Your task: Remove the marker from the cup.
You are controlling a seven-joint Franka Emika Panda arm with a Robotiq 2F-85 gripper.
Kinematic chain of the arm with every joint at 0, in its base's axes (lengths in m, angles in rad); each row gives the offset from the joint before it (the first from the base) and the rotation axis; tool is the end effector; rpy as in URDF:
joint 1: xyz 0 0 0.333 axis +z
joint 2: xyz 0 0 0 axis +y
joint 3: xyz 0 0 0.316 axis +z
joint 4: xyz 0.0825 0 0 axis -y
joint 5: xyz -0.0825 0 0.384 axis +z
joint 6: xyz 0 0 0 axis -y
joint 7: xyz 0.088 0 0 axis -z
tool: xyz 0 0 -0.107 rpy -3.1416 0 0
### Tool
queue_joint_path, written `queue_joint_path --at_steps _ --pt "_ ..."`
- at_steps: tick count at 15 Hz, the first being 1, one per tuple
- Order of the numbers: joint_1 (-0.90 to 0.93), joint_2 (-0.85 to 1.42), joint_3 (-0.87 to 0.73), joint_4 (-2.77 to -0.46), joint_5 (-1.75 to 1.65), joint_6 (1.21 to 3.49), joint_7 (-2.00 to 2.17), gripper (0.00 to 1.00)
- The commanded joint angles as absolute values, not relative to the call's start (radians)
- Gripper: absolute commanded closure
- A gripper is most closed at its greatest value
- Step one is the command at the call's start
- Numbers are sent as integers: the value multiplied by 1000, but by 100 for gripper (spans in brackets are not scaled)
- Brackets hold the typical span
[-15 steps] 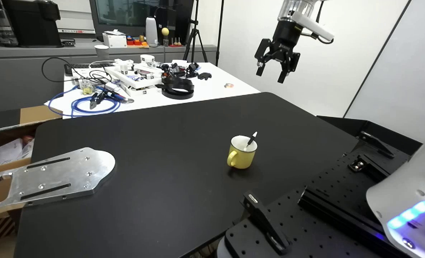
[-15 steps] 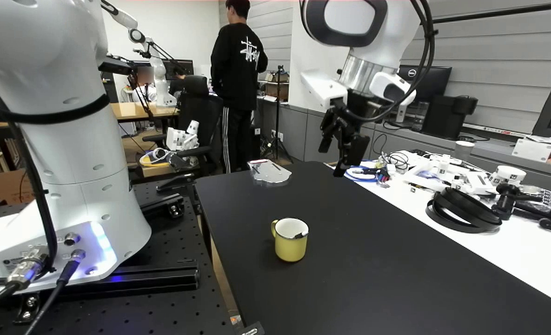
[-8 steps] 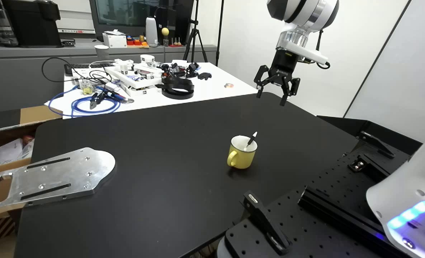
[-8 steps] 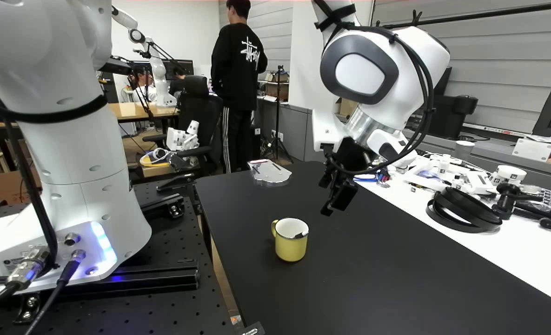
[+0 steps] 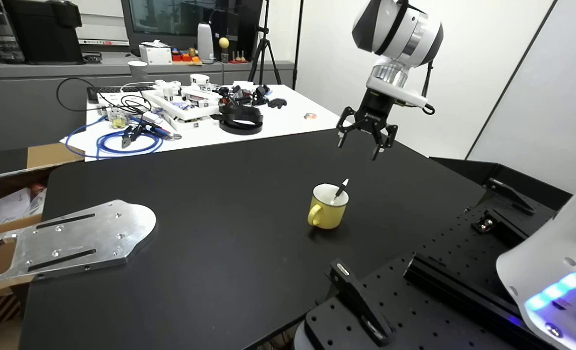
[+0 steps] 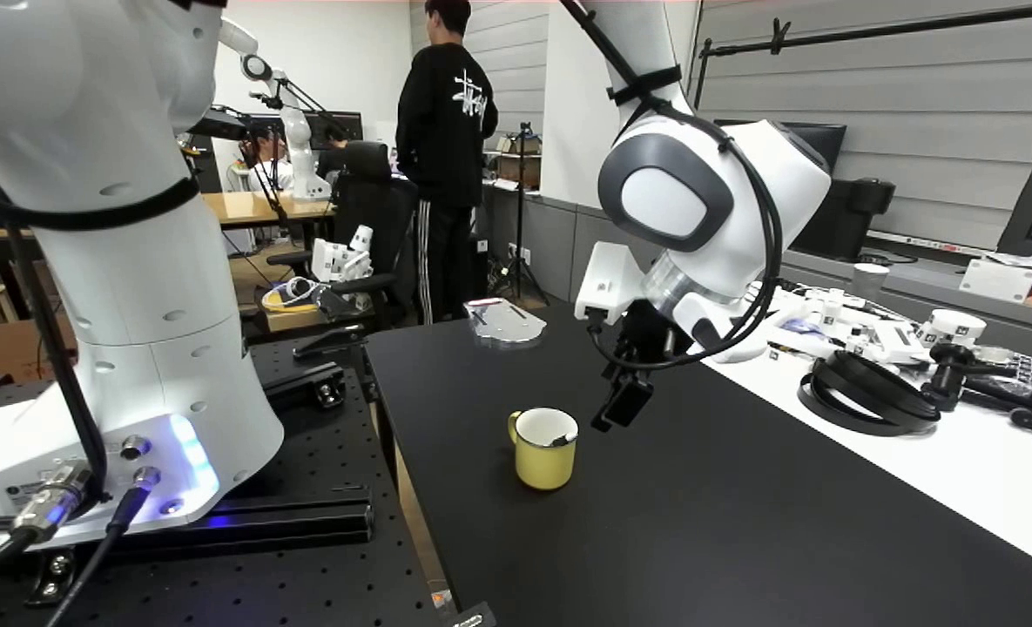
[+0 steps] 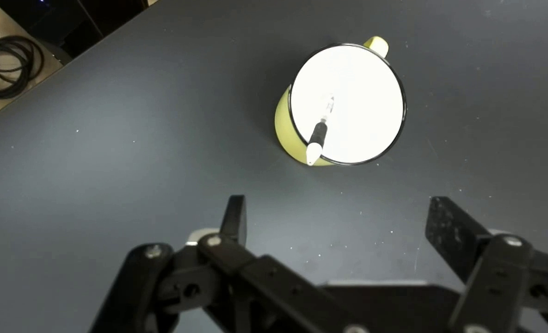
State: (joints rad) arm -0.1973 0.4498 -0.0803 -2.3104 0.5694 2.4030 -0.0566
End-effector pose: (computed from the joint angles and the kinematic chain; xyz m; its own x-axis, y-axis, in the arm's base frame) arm 0.4593 -0.1305 0.1260 0.7283 -0.5783 -0.3676 -0.6680 -0.7187 -0.1929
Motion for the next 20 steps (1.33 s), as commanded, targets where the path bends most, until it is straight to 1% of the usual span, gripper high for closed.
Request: queue_joint_path --at_steps 1,8,20 --pt "-219 511 -55 -2279 628 2450 -3 0" --pt "-233 592 -23 -2269 654 2520 25 0" --pt "-216 594 33 -2296 678 2546 38 0"
